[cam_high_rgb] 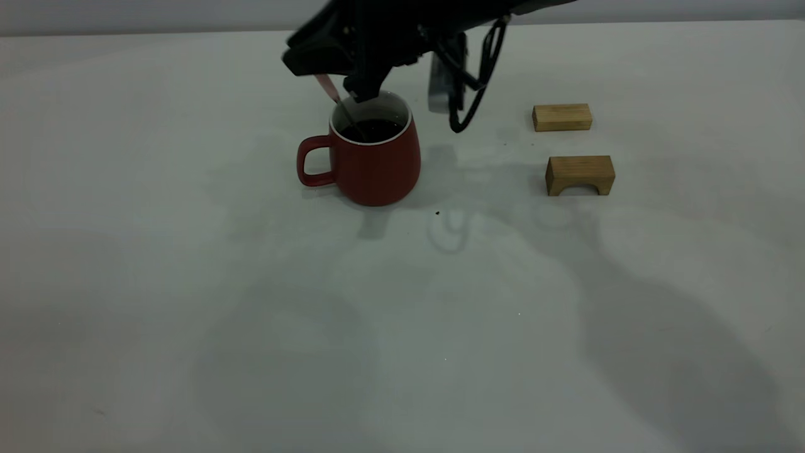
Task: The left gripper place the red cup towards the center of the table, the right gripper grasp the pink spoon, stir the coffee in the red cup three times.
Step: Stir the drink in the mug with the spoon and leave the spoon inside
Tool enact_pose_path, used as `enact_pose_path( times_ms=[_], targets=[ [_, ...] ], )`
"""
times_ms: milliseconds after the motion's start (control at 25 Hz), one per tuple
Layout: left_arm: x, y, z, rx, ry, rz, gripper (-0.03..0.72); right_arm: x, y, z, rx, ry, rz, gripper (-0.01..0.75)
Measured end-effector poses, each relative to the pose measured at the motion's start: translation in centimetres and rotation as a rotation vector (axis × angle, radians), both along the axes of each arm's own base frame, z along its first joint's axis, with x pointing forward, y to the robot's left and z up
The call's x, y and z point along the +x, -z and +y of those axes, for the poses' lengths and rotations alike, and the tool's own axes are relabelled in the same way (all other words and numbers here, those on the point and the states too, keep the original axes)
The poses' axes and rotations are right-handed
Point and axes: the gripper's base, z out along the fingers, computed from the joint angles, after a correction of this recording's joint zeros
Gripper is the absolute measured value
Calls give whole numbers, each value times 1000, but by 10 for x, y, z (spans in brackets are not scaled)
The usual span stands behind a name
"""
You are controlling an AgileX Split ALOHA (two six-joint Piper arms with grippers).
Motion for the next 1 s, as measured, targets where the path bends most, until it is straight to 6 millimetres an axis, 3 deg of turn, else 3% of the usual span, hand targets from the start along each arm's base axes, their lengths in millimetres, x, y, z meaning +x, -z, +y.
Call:
enact_pose_path(
  times_ms=[160, 360, 520, 680, 840, 1000],
  targets=[
    [0, 0, 0, 4, 3, 0, 244, 7, -1, -10, -16, -2, -58, 145],
    [0, 0, 0, 0, 0, 0, 244, 12, 5, -26, -31, 91, 150, 145],
    [0, 0, 0, 4, 3, 0, 244, 4, 7, -15, -39, 74, 181, 145],
    [0, 0, 0, 4, 3, 0, 244, 0, 2, -1, -24, 5, 22, 145],
    [0, 0, 0, 4, 3, 0, 244, 5, 0, -6, -36, -12, -63, 145],
    [0, 0, 0, 4, 3, 0, 244, 8, 5, -17, -51, 40, 66, 145]
  ],
)
